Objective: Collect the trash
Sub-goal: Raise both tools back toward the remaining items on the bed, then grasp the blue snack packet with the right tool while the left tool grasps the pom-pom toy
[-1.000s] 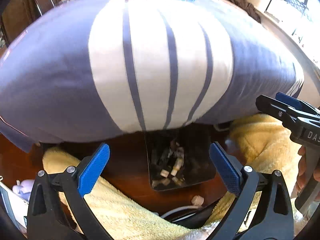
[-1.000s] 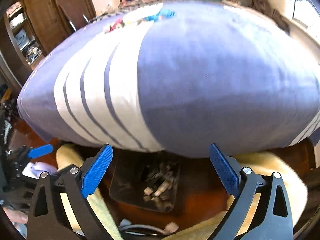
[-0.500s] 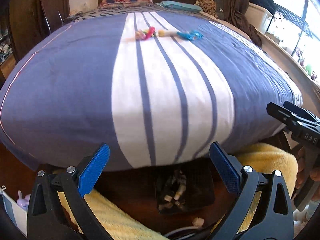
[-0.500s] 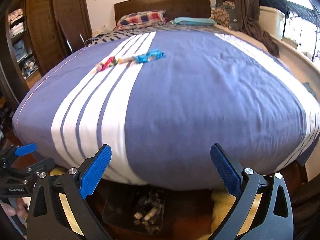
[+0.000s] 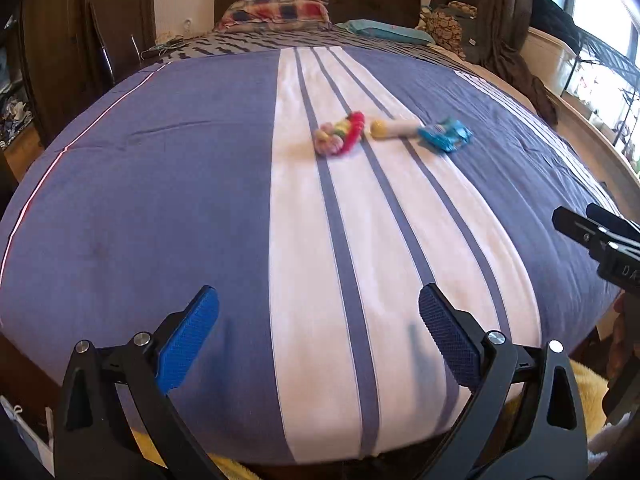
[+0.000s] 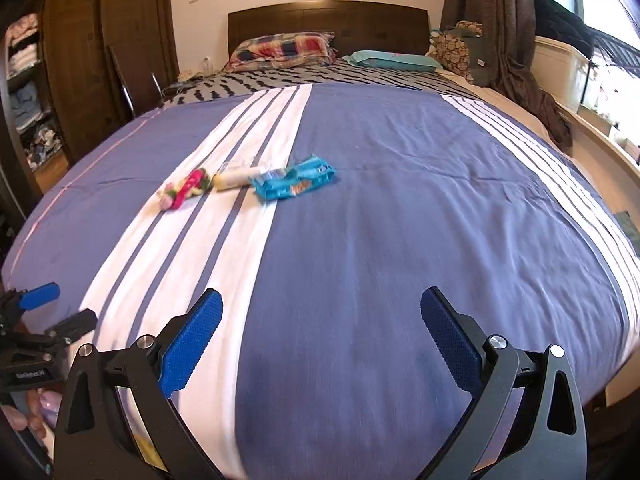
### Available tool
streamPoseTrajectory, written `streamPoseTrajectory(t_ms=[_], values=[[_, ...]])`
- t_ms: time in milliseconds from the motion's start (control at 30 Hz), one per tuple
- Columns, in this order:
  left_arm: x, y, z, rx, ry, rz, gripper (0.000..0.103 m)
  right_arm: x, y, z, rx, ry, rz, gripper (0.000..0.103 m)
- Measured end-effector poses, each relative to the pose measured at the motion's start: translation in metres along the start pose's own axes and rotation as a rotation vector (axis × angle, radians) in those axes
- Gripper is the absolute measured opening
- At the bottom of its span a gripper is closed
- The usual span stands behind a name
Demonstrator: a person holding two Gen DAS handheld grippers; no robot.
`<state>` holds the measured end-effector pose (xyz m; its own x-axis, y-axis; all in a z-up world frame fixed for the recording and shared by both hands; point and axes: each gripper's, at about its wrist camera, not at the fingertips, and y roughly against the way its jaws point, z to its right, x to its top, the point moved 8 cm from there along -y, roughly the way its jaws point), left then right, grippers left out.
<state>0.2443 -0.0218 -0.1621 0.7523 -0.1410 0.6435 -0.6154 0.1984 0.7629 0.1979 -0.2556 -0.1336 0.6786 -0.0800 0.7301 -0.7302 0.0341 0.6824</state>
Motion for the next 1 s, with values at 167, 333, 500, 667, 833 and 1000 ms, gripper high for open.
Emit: streamPoseTrajectory(t_ms=[167, 333, 500, 667, 833, 1000], values=[[0.033, -0.025, -0.002, 0.013, -0.016, -0.002, 0.095, 0.025, -0.037, -0.003, -0.014, 0.022, -0.026, 0.099], [0.062, -0.052, -0.002, 0.020, -0.026, -0.006, 0.095, 0.042, -0.069, -0.007, 0.001, -0.014, -0.061, 0.099], [0.086, -0.077, -0.002, 0.028, -0.033, -0.007, 0.095, 0.060, -0.098, -0.014, 0.041, -0.052, -0.093, 0.098], [0.105, -0.094, 0.003, 0.033, -0.045, 0.004, 0.095, 0.072, -0.132, -0.015, 0.122, -0.170, -0.162, 0.087], [0.118, -0.109, 0.007, 0.029, -0.057, 0.002, 0.094, 0.084, -0.156, -0.009, 0.128, -0.252, -0.181, 0.085], [0.125, -0.124, 0.014, 0.006, -0.074, -0.020, 0.086, 0.094, -0.171, -0.014, 0.094, -0.229, -0.193, 0.066]])
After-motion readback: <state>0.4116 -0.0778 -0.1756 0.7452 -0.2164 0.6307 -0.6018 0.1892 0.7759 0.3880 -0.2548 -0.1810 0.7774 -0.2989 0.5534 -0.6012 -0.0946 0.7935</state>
